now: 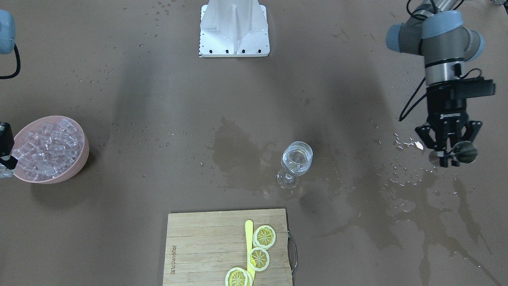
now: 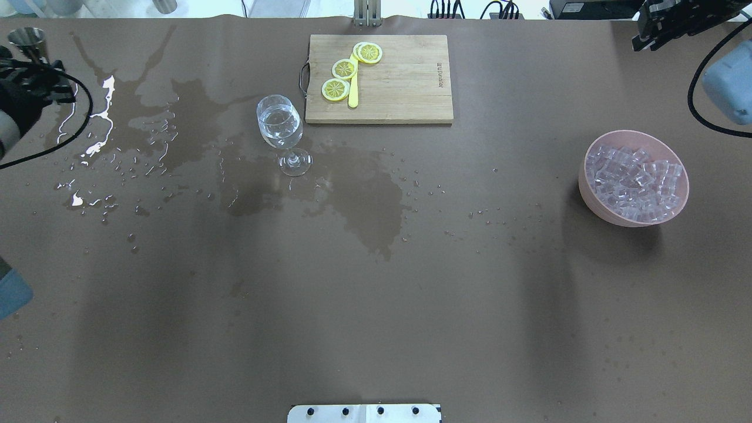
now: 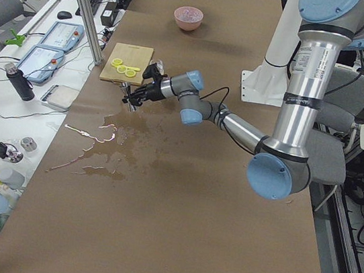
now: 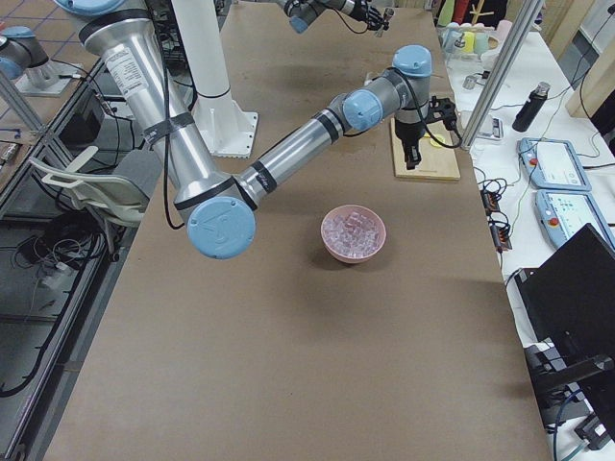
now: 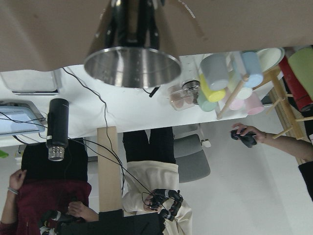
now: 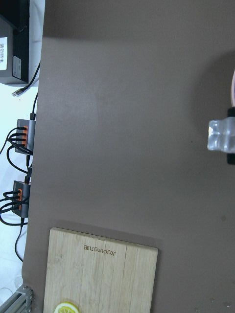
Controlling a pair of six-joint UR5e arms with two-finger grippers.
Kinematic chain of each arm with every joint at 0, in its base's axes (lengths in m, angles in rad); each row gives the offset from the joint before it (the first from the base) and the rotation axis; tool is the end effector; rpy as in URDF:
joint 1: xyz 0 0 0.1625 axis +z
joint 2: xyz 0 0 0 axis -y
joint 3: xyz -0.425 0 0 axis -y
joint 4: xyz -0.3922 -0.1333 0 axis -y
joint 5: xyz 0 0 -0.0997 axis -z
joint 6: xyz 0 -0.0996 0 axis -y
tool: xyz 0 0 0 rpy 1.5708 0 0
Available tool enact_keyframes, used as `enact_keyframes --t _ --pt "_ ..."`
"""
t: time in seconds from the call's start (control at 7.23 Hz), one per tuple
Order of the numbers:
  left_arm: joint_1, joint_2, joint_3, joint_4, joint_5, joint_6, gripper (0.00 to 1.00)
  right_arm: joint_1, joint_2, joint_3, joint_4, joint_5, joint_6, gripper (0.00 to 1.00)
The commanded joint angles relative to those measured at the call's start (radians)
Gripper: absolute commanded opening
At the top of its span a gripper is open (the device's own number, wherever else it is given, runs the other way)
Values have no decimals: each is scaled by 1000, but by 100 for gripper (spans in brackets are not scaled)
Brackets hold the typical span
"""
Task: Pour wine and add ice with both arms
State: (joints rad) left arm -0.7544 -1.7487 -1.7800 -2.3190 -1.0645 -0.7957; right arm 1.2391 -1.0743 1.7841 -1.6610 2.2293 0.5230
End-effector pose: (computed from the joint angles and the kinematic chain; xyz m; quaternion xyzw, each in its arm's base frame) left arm 0.2833 -0.5155 0.3791 0.5128 0.2294 -0.1262 0.8176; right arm -0.1357 -0.6162 0.2868 0.1349 -0.3998 -0.0120 0.9065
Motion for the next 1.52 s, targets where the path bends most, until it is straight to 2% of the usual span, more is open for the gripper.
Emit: enact_keyframes --t 0.0,0.28,0.41,0.69,0.83,1.11,1.38 --pt "88 -121 -7 153 75 18 22 -44 62 -2 -11 -17 43 0" --pt "183 -115 -109 260 202 53 22 -124 120 0 -11 -71 162 0" --pt "217 -118 -151 353 228 55 22 -147 138 -5 -11 -92 182 0" --pt "274 -132 -148 417 282 64 21 -219 209 -28 -32 -173 271 0" --pt "274 -181 -144 508 284 81 21 -240 256 -29 -93 -203 282 0" --pt "274 -251 -145 660 284 88 21 -265 292 -32 -97 -211 328 0" --pt "274 -290 -131 728 282 128 21 -276 295 -20 -91 -211 363 0"
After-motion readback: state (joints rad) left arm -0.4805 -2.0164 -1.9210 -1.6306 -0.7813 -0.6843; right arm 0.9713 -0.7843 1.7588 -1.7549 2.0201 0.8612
